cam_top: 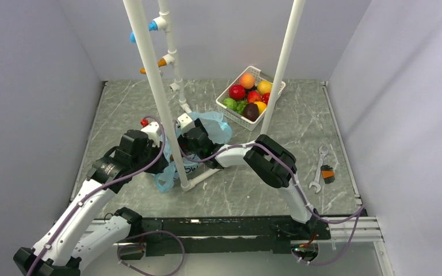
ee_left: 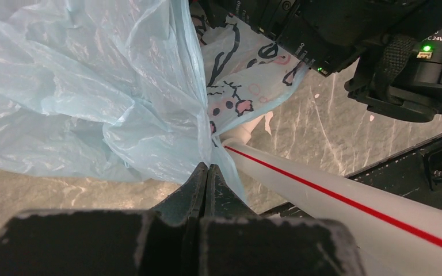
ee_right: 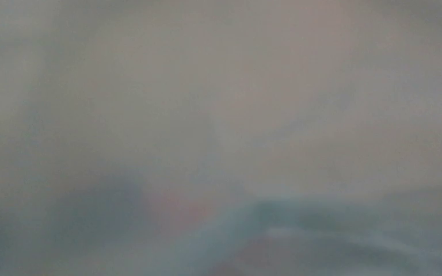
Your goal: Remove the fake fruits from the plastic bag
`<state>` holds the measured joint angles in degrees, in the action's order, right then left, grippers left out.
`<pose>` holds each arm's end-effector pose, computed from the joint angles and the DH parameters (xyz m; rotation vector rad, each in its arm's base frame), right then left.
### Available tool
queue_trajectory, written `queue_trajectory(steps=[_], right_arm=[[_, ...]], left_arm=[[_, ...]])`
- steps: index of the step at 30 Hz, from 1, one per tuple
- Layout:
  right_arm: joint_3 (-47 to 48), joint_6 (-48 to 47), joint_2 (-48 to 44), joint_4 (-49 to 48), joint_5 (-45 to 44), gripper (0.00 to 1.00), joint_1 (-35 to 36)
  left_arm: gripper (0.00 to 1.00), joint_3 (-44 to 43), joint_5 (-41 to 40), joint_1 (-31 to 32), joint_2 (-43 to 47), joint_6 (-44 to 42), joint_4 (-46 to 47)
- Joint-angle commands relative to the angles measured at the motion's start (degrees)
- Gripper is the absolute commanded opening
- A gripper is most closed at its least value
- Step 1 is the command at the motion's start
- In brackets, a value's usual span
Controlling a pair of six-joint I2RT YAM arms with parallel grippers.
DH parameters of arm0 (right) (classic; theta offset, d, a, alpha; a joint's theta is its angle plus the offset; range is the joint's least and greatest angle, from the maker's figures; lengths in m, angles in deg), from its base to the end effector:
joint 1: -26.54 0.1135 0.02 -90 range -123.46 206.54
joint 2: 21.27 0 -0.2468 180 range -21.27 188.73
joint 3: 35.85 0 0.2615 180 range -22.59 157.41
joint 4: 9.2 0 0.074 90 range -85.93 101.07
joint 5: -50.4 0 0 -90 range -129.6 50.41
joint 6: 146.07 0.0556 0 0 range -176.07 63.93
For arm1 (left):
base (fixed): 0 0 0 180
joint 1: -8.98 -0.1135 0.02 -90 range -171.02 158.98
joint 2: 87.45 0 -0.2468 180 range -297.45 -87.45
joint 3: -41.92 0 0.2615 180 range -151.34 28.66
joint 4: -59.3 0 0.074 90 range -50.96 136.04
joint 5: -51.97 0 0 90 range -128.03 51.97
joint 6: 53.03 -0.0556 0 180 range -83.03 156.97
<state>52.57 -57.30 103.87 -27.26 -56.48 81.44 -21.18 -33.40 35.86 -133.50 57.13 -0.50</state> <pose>0.2962 0.3934 0.1183 -0.7106 1.7600 0.3617 0.1708 -0.0916 0.2800 0.1806 2.3620 -0.5012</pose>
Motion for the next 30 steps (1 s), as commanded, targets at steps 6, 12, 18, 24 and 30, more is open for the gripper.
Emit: queue_trajectory(steps=[6, 12, 18, 24, 30], right_arm=[[3.82, -0.19, 1.34, 3.89, -3.48, 0.88, 0.13], [2.39, 2.82, -3.18, 3.53, 1.23, 0.63, 0.13], [-2.0, 7.48, -10.42, 5.66, 8.26, 0.43, 0.13], [-7.1, 12.87, -18.65, 9.54, 16.38, 0.21, 0.06], [-9.62, 19.59, -23.33, 12.85, 27.66, 0.06, -1.02]], left_arm=[[0.0, 2.48, -4.24, 0.02, -1.24, -2.1, 1.72], [0.0, 3.61, -7.83, 0.0, -1.42, -2.06, 2.91], [0.0, 5.3, -9.94, 0.0, -0.66, -2.3, 5.91], [0.0, 5.39, -10.26, 0.02, -1.41, -2.4, 6.72], [0.0, 5.71, -10.54, 0.02, 1.47, -2.76, 7.55]])
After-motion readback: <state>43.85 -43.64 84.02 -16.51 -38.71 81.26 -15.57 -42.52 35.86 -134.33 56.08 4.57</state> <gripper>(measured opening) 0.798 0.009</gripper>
